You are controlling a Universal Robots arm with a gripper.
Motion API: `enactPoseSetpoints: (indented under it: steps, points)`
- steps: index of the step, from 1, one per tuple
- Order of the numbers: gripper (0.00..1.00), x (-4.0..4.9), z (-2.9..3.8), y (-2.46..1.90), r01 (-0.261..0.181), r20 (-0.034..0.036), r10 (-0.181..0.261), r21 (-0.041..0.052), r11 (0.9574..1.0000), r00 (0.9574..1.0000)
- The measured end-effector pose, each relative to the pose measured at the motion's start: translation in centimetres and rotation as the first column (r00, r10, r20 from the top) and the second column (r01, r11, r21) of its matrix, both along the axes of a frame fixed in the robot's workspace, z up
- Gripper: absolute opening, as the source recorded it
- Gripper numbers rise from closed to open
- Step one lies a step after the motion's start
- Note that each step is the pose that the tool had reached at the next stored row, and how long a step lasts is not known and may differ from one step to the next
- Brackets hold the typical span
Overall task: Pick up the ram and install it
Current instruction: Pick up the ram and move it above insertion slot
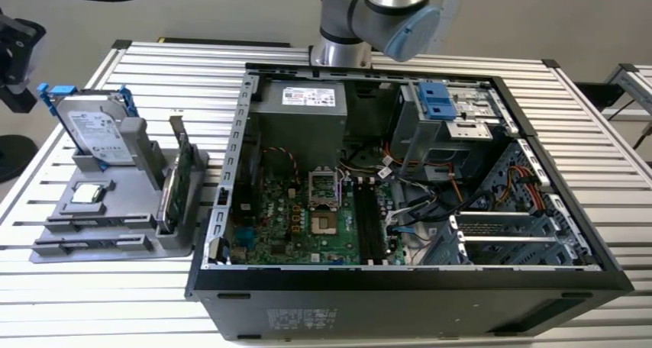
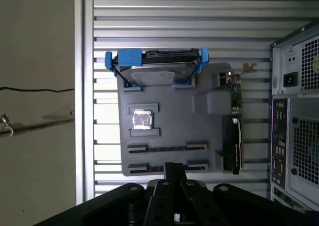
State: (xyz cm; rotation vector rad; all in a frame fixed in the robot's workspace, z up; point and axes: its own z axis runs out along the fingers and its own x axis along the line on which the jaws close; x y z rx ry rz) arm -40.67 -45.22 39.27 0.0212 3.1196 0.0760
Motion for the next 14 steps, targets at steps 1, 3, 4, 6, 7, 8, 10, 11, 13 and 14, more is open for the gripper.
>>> enactPoseSetpoints:
  steps: [1, 3, 4, 6, 7, 8, 10, 11, 13, 14]
  points:
    - [0.00, 0.00, 0.00, -0.10, -0.001, 0.0000, 0.001, 0.0000, 1.0000, 1.0000]
    - [0.00, 0.00, 0.00, -0.26, -0.003, 0.0000, 0.003, 0.0000, 1.0000, 1.0000]
    - [0.00, 0.00, 0.00, -0.36, -0.004, 0.0001, 0.004, 0.0000, 1.0000, 1.0000]
    - [0.00, 0.00, 0.00, -0.53, -0.006, 0.0000, 0.006, -0.0001, 1.0000, 1.0000]
    - [0.00, 0.00, 0.00, -0.61, -0.007, 0.0000, 0.007, 0.0000, 1.0000, 1.0000]
    - [0.00, 0.00, 0.00, -0.71, -0.008, 0.0001, 0.008, 0.0000, 1.0000, 1.0000]
    - [0.00, 0.00, 0.00, -0.88, -0.010, 0.0000, 0.010, 0.0000, 0.9999, 0.9999]
    - [0.00, 0.00, -0.01, -0.97, -0.011, 0.0001, 0.011, 0.0000, 0.9999, 0.9999]
    - [0.00, 0.00, -0.01, -1.14, -0.014, 0.0001, 0.014, 0.0000, 0.9999, 0.9999]
    - [0.00, 0.00, 0.00, -1.23, -0.015, 0.0000, 0.015, 0.0000, 0.9999, 0.9999]
